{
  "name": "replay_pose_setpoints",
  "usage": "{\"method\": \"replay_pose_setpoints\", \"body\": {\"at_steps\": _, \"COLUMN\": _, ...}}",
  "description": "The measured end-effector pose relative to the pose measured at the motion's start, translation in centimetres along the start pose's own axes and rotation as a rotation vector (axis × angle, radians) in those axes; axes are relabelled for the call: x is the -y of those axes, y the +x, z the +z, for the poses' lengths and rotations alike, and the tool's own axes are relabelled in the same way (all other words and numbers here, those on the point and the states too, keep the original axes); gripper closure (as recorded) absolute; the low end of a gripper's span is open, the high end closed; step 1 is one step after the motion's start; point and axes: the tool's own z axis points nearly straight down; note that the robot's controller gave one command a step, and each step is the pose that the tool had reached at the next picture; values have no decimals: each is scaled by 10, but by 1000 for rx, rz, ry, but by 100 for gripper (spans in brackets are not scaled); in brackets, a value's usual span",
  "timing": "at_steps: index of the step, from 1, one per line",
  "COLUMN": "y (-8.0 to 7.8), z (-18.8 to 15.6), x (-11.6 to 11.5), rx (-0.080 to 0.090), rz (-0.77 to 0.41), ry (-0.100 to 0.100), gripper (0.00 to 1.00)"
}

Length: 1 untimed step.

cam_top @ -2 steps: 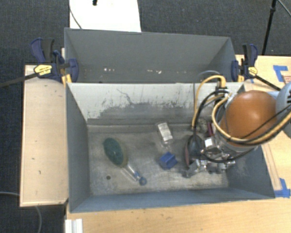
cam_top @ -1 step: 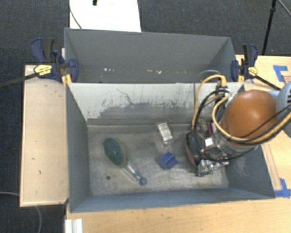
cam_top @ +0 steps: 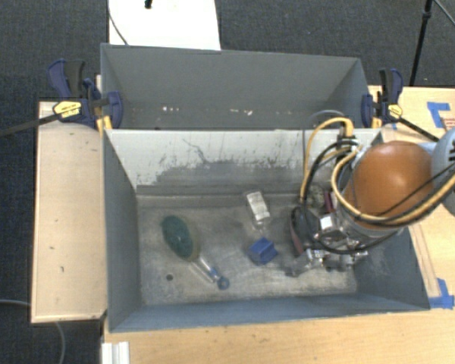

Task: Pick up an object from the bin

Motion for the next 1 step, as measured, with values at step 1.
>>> {"method": "replay_pose_setpoints", "body": {"at_steps": 1, "y": 11, "z": -15, "x": 5, "rx": 1, "rz": 20, "ry": 3, "gripper": 0}}
